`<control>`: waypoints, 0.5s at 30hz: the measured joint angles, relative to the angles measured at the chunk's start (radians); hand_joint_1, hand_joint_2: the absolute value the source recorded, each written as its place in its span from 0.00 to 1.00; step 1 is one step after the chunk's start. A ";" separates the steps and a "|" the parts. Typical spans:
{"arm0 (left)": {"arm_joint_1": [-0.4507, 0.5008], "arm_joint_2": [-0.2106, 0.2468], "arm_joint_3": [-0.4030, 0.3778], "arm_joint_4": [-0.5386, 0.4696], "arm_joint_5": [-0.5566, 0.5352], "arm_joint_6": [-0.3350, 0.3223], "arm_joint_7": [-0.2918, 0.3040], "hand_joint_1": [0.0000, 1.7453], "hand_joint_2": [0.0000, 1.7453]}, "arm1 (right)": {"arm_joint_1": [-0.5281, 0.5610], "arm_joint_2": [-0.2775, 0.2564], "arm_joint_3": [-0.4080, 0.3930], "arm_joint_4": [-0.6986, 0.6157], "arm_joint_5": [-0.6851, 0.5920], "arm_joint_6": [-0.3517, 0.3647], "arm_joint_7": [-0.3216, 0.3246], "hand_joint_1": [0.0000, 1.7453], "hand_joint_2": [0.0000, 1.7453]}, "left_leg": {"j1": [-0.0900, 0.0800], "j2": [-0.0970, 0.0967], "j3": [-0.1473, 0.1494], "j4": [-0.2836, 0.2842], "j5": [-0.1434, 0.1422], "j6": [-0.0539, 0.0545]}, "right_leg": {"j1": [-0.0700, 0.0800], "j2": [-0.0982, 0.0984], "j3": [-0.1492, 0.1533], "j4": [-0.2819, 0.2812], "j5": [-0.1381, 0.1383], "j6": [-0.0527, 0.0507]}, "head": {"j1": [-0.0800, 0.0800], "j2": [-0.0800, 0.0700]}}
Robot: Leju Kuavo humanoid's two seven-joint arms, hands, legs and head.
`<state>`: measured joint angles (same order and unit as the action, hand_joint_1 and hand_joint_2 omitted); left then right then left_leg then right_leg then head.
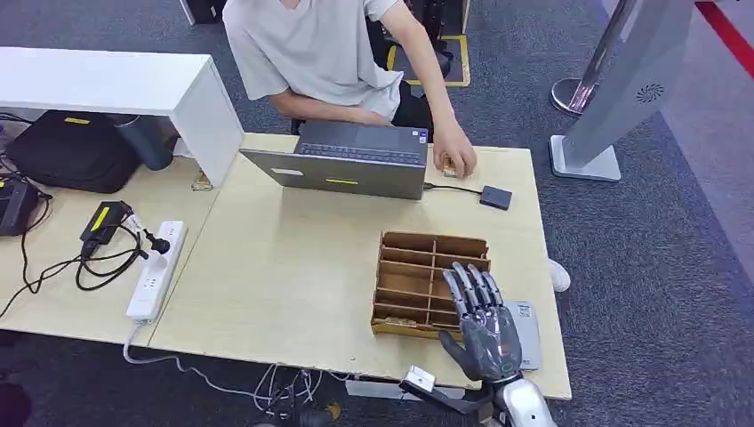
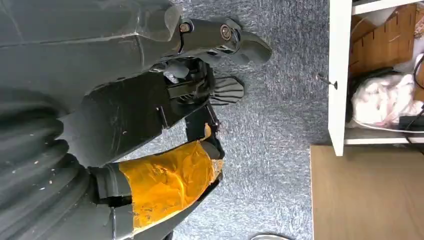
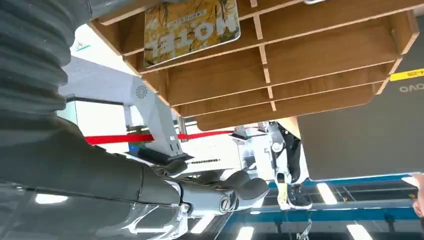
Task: Pass the card to the sensor for recognition and then transmit it.
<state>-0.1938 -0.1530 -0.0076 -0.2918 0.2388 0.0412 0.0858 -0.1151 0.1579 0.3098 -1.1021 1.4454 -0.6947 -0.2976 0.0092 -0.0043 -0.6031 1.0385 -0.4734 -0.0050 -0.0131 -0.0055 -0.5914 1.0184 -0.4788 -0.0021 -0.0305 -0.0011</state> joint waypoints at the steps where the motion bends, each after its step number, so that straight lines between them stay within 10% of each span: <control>1: 0.000 0.000 0.000 0.000 0.000 0.000 0.000 0.00 1.00 | 0.001 -0.001 0.000 -0.003 0.000 0.000 0.000 0.00 1.00 | 0.000 0.000 0.000 0.000 0.000 0.000 | 0.000 0.000 0.000 0.000 0.000 0.000 | 0.000 0.000; 15: 0.003 0.003 0.009 0.004 0.000 -0.001 -0.003 0.00 1.00 | 0.020 -0.019 -0.031 -0.015 -0.011 0.000 -0.009 0.00 1.00 | 0.000 0.000 0.000 0.000 0.000 0.000 | 0.000 0.000 0.000 0.000 0.000 0.000 | 0.000 0.000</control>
<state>-0.1910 -0.1495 0.0015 -0.2876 0.2392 0.0401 0.0824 -0.0953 0.1389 0.2788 -1.1170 1.4347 -0.6947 -0.3067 0.0092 -0.0043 -0.6031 1.0385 -0.4734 -0.0050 -0.0131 -0.0054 -0.5914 1.0183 -0.4788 -0.0021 -0.0301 -0.0011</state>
